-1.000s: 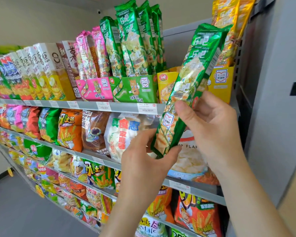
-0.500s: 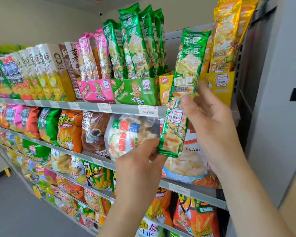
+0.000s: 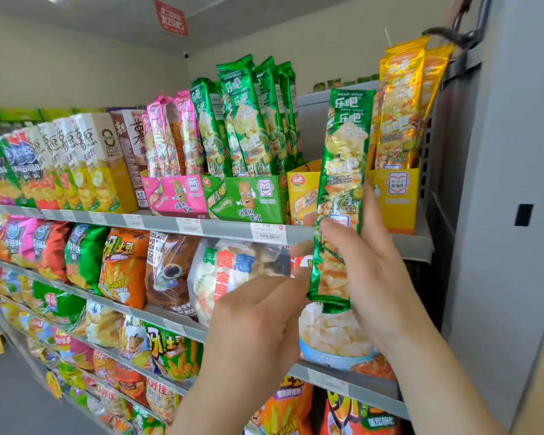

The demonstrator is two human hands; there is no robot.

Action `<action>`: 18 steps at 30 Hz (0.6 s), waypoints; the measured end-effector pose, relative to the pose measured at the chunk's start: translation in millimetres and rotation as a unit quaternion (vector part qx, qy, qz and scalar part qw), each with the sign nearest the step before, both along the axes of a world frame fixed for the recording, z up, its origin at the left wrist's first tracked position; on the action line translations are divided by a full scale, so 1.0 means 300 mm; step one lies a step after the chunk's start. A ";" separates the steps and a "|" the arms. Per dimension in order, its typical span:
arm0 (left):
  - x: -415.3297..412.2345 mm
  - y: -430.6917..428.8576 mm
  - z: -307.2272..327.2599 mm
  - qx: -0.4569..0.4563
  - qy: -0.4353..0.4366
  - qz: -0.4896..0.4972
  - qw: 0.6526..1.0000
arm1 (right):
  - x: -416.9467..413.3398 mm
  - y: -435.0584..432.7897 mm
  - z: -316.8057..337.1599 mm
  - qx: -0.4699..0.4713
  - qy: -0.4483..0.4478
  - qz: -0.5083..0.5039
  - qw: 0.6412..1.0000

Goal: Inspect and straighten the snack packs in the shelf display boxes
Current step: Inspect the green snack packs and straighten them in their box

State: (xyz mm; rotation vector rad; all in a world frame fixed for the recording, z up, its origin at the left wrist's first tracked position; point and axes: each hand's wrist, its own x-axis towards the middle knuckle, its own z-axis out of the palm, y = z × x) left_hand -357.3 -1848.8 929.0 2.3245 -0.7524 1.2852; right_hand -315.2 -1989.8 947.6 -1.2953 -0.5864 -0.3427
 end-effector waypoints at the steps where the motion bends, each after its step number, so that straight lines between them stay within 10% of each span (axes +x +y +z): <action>1: 0.004 -0.005 0.008 0.006 -0.005 0.002 1.000 | -0.002 0.010 0.006 0.012 -0.003 -0.011 1.000; 18: 0.060 -0.034 0.182 0.031 -0.089 0.034 0.995 | 0.019 0.040 0.145 0.168 -0.060 -0.030 0.984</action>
